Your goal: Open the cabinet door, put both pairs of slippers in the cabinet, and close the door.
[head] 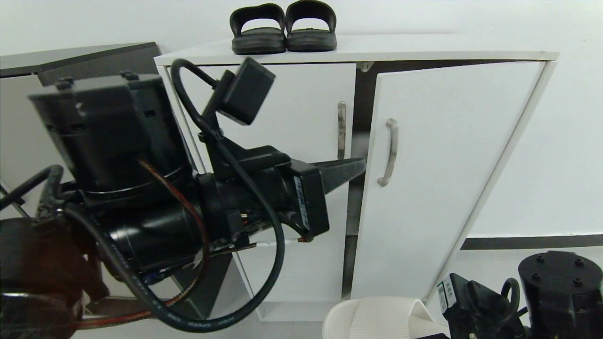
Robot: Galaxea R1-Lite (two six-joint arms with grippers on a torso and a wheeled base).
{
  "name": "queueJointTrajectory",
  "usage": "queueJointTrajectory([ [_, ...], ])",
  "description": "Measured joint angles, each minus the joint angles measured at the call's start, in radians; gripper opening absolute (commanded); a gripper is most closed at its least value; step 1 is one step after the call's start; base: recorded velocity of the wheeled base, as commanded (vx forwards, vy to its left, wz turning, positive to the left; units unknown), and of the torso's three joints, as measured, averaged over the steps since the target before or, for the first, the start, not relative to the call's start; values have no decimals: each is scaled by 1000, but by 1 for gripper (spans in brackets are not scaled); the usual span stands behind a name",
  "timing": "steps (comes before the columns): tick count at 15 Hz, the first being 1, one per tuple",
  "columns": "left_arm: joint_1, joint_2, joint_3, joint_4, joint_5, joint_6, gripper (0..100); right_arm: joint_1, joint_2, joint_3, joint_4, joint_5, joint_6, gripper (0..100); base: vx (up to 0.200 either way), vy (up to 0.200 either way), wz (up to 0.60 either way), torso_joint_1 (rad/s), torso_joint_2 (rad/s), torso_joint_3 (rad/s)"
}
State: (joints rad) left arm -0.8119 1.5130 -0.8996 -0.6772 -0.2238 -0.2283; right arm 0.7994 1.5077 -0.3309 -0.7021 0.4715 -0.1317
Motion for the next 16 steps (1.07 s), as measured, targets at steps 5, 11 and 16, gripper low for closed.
queueJointTrajectory([
  [5,99,21,-52,-1,-122,-1,0,0,1,-2,-3,-7,0,0,0,0,0,0,0,0],
  [11,148,157,-210,14,-129,-3,0,2,-2,-6,-5,-18,-1,0,0,0,0,0,0,0],
  [16,157,215,-301,102,-135,-3,0,4,-2,-7,-3,-18,-1,0,0,0,0,0,0,0],
])
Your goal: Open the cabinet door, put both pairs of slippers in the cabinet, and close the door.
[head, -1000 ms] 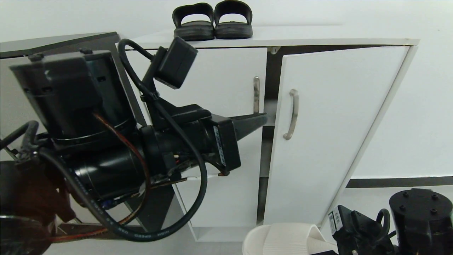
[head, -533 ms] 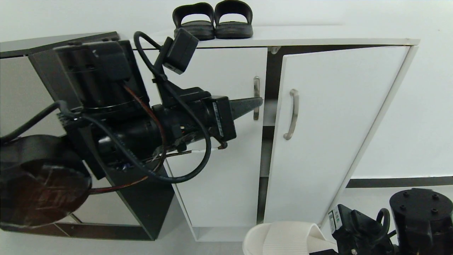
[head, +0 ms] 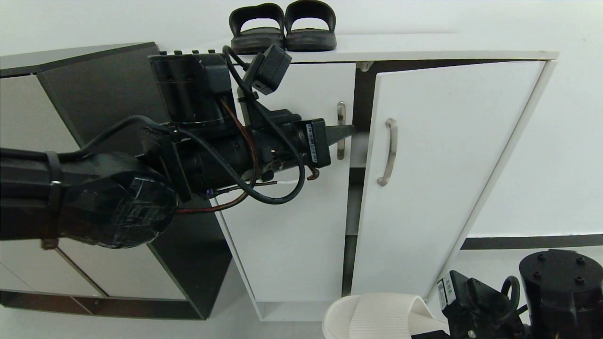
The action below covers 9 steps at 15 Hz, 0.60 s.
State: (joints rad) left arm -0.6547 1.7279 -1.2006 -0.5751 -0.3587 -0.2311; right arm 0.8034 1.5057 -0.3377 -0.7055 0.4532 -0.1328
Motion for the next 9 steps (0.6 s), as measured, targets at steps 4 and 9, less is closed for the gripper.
queueJointTrajectory([
  [4,-3,46,-90,34,0,1,0,16,0,1,1,0,1,0,0,0,0,0,0,0],
  [9,-9,105,-167,36,1,1,0,31,0,0,-1,2,1,0,0,0,0,0,0,0],
])
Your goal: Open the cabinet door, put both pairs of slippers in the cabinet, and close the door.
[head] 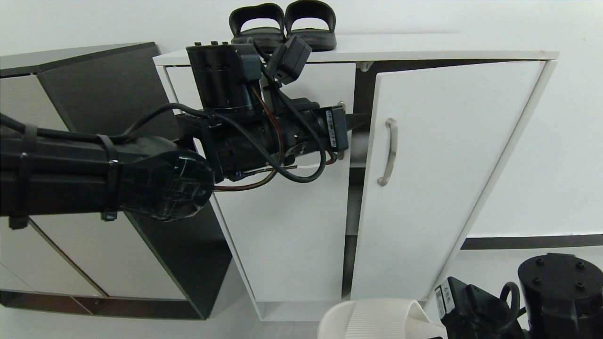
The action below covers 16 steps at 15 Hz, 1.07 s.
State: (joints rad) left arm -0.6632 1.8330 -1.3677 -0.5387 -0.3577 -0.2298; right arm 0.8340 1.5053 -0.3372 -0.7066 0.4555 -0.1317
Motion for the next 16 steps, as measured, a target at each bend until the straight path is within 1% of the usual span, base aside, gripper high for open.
queueJointTrajectory([
  [2,-2,18,-19,1,0,0,0,9,0,0,1,0,0,0,0,0,0,0,0,0],
  [5,-13,43,-45,1,6,0,0,17,2,3,1,0,0,0,-200,0,0,7,5,2],
  [7,-38,50,-46,1,7,0,0,27,1,8,1,0,0,0,-200,0,0,2,0,5],
  [9,-96,52,-38,1,18,2,0,40,0,11,1,0,-5,0,-200,0,0,2,2,2],
  [11,-176,50,-21,0,47,10,0,59,-6,16,1,0,-21,0,-200,0,0,0,5,2],
  [12,-226,47,-13,-3,54,16,0,70,-10,18,2,0,-23,0,-200,0,0,2,2,-2],
  [13,-260,44,-7,-6,58,22,0,74,-11,20,2,-1,-23,0,-200,0,0,-2,2,2],
  [14,-274,41,-3,-10,59,23,0,76,-12,20,1,-2,-23,0,-200,0,0,-2,-2,-2],
  [15,-276,38,1,-16,60,23,0,77,-12,22,1,-2,-23,0,-200,0,0,-2,2,7],
  [16,-261,31,12,-26,60,23,0,77,-11,22,0,-2,-23,0,0,0,0,0,0,0],
])
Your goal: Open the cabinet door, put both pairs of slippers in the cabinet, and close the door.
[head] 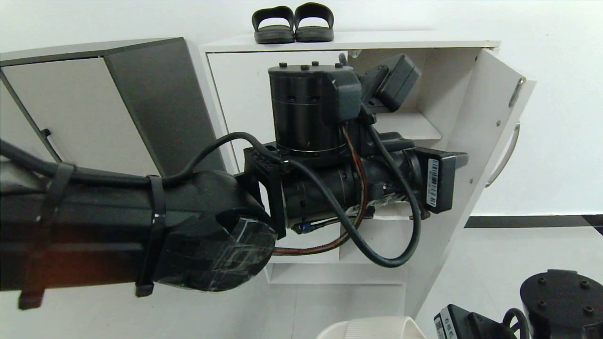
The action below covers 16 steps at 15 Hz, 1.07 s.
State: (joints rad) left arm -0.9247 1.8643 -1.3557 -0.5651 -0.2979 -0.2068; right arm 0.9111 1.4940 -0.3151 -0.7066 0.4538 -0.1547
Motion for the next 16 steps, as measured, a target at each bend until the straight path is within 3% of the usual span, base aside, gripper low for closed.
queueJointTrajectory([
  [4,88,-97,120,-47,0,1,0,-21,3,-11,0,-24,6,0,0,0,0,0,0,0],
  [7,178,-282,302,-32,48,46,0,-60,32,-78,0,-217,69,0,0,0,0,0,0,0],
  [9,226,-449,431,49,176,87,0,-78,69,-174,0,-411,201,0,0,0,0,0,0,0],
  [12,293,-754,572,349,457,140,0,-106,166,-339,-1,-679,298,0,0,0,0,0,0,0],
  [14,403,-984,649,516,567,170,0,-129,228,-398,-1,-743,329,0,0,0,0,0,0,0],
  [16,563,-1214,764,600,637,195,0,-136,265,-410,-1,-749,328,0,0,0,0,0,0,0],
])
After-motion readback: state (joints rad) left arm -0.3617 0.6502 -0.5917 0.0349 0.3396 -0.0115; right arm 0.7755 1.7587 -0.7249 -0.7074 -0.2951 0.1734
